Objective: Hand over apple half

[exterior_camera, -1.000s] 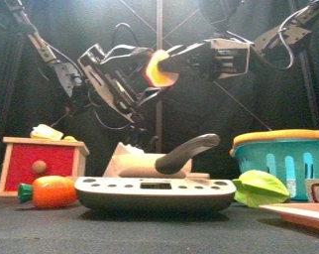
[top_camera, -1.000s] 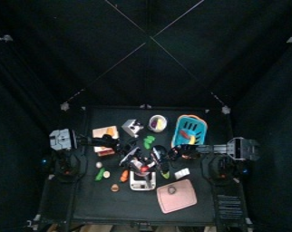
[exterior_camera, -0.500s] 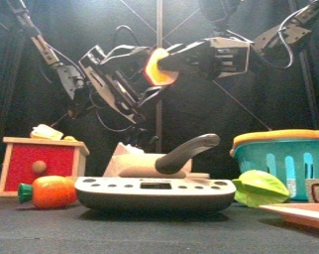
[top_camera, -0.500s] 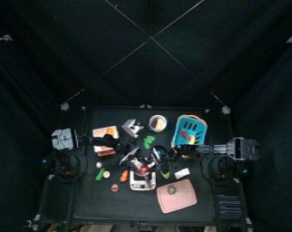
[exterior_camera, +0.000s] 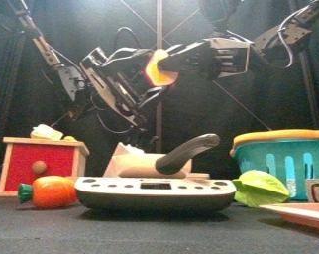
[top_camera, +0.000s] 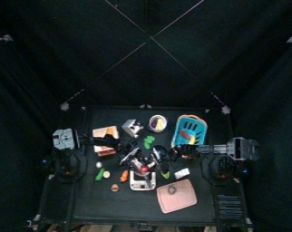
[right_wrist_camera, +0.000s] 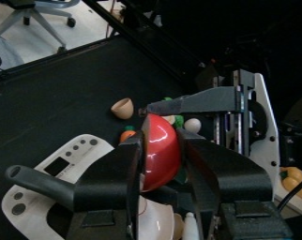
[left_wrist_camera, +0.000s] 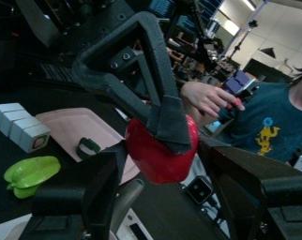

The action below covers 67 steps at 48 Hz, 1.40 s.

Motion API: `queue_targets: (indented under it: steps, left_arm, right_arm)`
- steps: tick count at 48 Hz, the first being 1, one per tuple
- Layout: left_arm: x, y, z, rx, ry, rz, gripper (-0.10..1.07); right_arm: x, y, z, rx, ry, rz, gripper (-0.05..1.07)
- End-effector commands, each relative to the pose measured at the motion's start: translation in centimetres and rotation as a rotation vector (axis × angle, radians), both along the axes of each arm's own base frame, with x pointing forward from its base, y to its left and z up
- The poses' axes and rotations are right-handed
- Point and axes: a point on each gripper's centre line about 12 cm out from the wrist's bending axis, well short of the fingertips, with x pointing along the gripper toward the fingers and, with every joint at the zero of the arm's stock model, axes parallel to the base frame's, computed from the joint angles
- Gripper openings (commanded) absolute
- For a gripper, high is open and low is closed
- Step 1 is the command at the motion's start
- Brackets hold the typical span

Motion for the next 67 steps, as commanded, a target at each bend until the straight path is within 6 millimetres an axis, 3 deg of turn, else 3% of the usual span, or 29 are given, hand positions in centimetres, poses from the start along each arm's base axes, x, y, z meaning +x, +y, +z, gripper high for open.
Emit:
queue_targets:
  steps: [1,10,23,48,67]
  left_arm:
    - [0.4,0.0,1.1,0.006,-0.042,-0.008,0.86]
    - [0.4,0.1,1.2,0.005,-0.042,-0.005,0.73]
    - [0.3,0.0,1.3,0.006,-0.045,-0.005,0.72]
    - [0.2,0.0,1.4,0.004,-0.047,-0.003,0.72]
    - [-0.7,0.0,0.8,-0.011,-0.014,0.03,0.72]
  right_arm:
    - [-0.1,-0.1,2.0,-0.004,-0.055,-0.005,0.41]
    - [-0.1,-0.1,2.1,0.001,-0.053,-0.007,0.43]
    - [0.0,-0.5,1.9,0.09,-0.048,-0.062,0.46]
    - [-0.4,-0.3,1.9,0.143,-0.047,-0.087,0.99]
    - [-3.1,0.0,4.1,0.184,-0.107,-0.114,1.03]
